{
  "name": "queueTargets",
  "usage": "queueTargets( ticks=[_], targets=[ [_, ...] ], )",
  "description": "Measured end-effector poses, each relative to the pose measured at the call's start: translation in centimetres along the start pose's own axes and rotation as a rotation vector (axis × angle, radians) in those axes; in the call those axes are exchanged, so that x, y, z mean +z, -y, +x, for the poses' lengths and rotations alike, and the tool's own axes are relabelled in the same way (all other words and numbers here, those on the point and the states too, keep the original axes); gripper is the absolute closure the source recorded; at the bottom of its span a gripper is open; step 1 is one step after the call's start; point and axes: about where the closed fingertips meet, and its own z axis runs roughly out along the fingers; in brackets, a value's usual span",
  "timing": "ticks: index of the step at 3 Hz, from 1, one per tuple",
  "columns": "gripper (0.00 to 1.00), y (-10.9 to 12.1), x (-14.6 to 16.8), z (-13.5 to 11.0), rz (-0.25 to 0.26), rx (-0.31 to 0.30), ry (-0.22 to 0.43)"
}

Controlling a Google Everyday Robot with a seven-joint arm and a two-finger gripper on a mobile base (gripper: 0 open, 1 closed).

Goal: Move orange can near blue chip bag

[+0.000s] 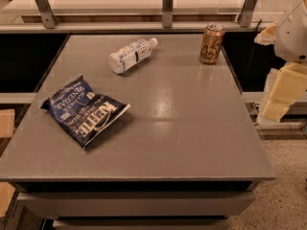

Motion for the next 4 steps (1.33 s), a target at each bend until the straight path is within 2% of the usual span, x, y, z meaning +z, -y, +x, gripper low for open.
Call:
queueTargets(
  ticks=[2, 3, 4],
  targets=[
    [0.00, 0.4, -0.3, -0.2, 0.012, 0.007, 0.019],
    [0.00, 2.0, -0.5, -0.3, 0.024, 0.049, 0.082],
    [0.00, 3.4, -0.1, -0.4, 0.016, 0.099, 0.167]
  ],
)
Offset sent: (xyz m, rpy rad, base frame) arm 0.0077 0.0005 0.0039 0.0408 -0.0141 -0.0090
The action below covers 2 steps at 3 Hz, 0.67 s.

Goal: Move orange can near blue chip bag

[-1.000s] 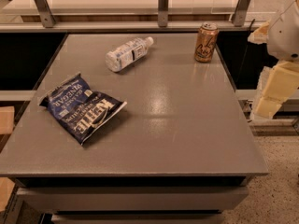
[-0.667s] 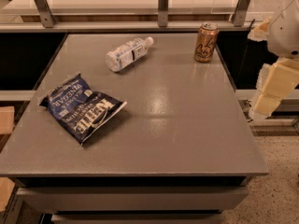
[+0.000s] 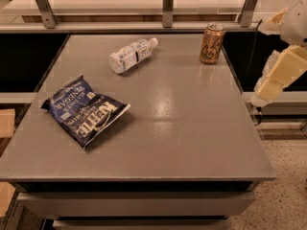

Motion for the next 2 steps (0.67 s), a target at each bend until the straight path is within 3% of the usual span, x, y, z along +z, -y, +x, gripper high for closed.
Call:
queueTargets(
  ticks=[2],
  targets=[
    [0.00, 3.0, 1.1, -0.1, 0.042, 0.146, 0.162]
  ],
)
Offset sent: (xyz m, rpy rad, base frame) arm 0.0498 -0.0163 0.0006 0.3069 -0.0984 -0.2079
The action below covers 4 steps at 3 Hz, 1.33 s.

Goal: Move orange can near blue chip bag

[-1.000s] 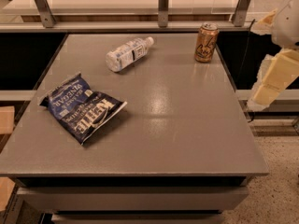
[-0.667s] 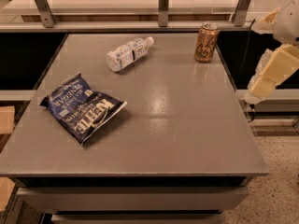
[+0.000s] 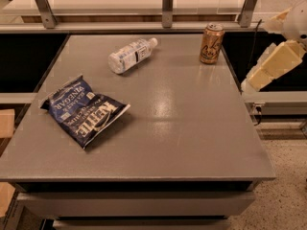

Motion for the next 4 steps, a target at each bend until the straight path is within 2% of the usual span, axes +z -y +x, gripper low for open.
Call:
queueTargets(
  ticks=[2, 3, 4],
  targets=[
    [0.00, 2.4, 1.4, 0.7, 0.100, 0.280, 0.121],
    [0.00, 3.2, 2.7, 1.0, 0.135, 0.404, 0.154],
    [0.00, 3.8, 3.9, 1.1, 0.131, 0.472, 0.203]
  ],
)
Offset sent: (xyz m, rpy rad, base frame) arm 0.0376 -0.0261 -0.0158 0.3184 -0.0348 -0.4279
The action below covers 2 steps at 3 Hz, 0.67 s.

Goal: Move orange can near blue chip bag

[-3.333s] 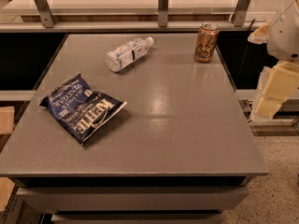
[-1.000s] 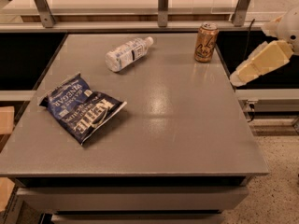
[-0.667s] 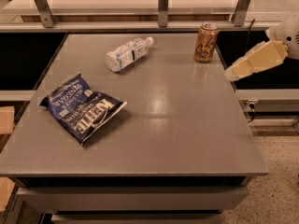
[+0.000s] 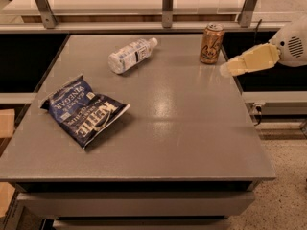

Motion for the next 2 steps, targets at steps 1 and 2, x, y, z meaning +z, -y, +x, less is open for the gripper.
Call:
queueTargets(
  ticks=[1, 2],
  targets=[
    [0.00, -0.4, 0.8, 0.1, 0.001, 0.001, 0.003],
    [0.00, -0.7, 2.0, -0.4, 0.011, -0.011, 0.060]
  ],
)
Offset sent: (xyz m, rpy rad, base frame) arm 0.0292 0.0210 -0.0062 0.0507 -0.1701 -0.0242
